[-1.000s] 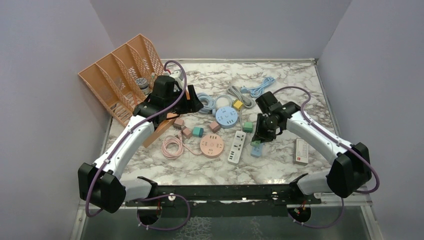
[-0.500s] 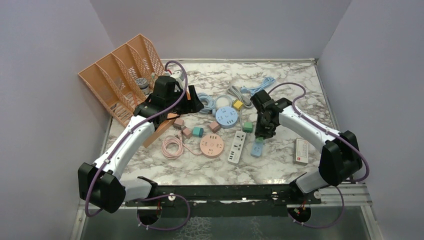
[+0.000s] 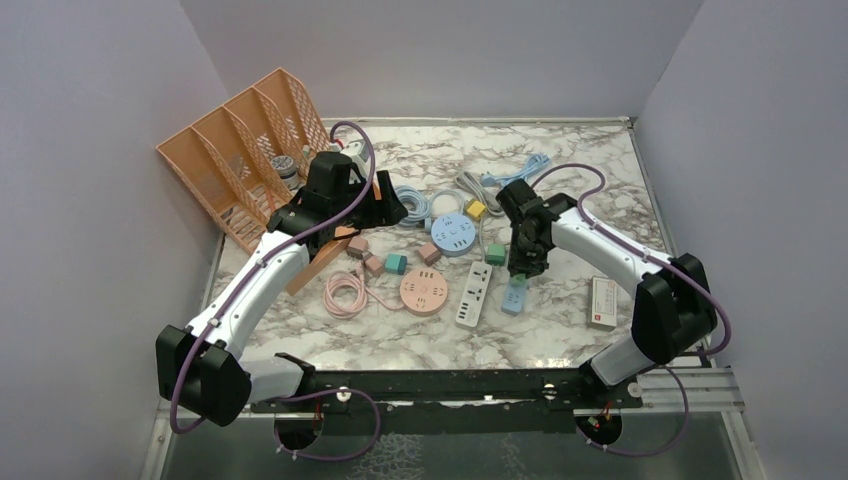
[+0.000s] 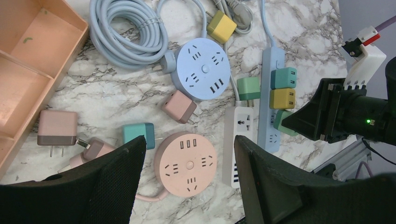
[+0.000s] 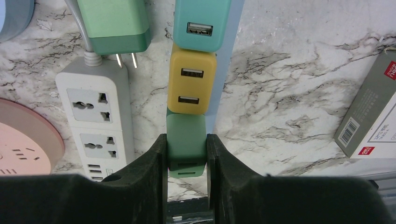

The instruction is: Insert the plug

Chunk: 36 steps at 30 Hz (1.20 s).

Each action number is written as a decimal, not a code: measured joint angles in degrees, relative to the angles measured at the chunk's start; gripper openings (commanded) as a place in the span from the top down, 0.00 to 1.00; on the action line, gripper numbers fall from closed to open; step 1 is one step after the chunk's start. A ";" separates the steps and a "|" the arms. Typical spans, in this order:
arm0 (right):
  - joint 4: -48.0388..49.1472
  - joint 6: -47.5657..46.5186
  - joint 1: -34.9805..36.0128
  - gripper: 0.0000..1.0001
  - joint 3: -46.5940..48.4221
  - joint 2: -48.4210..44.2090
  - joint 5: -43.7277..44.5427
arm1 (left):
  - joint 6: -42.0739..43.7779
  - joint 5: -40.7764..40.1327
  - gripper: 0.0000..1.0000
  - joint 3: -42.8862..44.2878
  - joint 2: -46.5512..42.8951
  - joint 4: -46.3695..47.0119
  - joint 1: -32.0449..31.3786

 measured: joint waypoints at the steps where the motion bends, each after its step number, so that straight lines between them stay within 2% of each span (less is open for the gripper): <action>1: -0.24 -0.11 0.00 0.99 0.28 0.24 -0.02 | 0.00 0.00 0.28 0.00 0.00 0.02 0.00; 36: -3.32 -2.86 -1.29 0.99 3.54 3.37 -3.61 | -0.02 -0.02 0.28 0.00 0.00 0.02 0.00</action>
